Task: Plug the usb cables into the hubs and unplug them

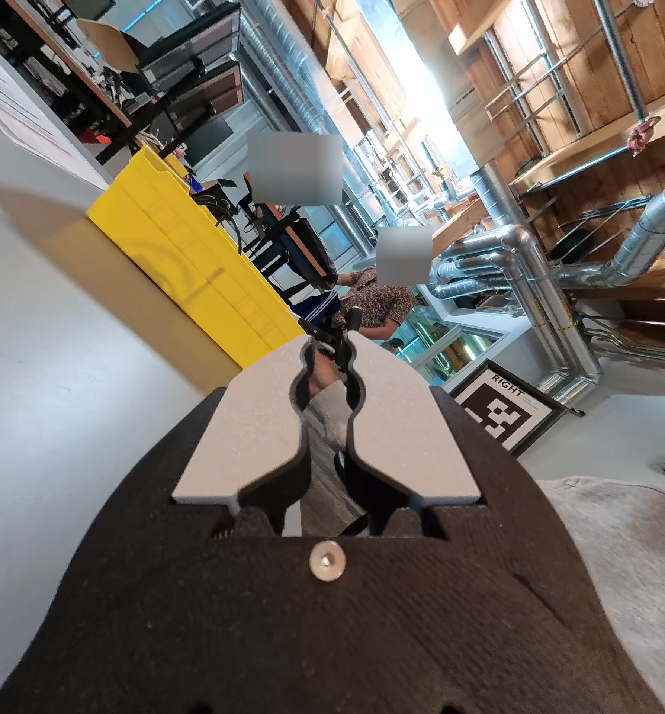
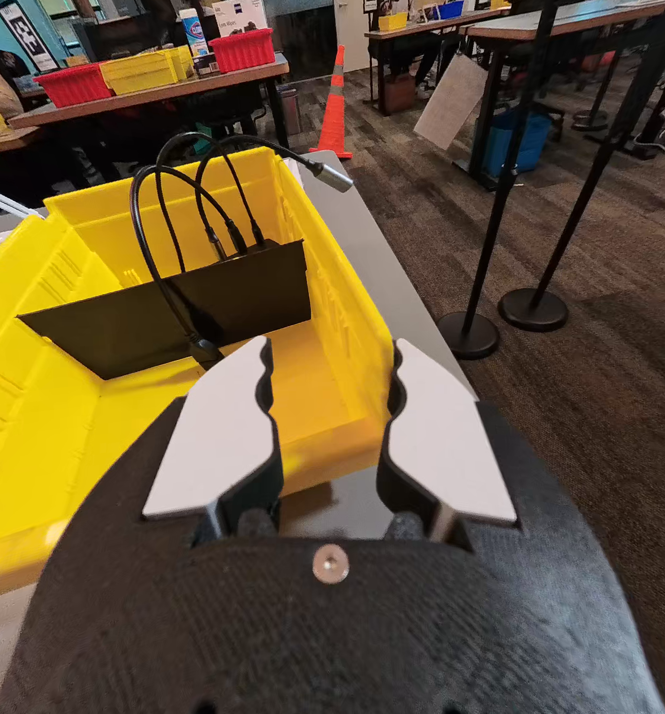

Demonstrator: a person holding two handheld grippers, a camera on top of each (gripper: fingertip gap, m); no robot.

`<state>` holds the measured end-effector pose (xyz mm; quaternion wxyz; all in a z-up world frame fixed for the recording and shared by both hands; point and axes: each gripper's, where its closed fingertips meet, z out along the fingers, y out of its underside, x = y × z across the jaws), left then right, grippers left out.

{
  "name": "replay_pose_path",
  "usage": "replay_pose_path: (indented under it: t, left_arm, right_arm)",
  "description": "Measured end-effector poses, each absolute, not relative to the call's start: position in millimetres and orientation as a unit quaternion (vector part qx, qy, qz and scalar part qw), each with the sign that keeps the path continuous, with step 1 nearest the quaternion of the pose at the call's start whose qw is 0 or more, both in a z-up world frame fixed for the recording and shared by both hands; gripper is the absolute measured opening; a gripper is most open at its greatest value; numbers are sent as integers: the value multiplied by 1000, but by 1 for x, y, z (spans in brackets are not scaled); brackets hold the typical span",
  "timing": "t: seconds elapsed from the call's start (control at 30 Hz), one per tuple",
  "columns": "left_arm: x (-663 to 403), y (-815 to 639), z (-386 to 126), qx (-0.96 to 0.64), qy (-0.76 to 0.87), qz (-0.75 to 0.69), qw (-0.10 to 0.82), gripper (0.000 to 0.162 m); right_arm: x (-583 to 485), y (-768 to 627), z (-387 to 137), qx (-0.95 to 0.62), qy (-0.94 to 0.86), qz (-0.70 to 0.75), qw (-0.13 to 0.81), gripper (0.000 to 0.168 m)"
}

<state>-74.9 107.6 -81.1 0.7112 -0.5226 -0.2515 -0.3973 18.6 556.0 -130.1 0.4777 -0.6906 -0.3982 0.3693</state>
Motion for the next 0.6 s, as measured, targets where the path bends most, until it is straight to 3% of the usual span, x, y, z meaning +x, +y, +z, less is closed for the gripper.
replay_pose_path:
  t: [0.6]
  left_arm:
    - [-40,126,-97,-622,-187,-322,689,30]
  right_arm:
    - [28,557,-132,-703,-393,364,468,9]
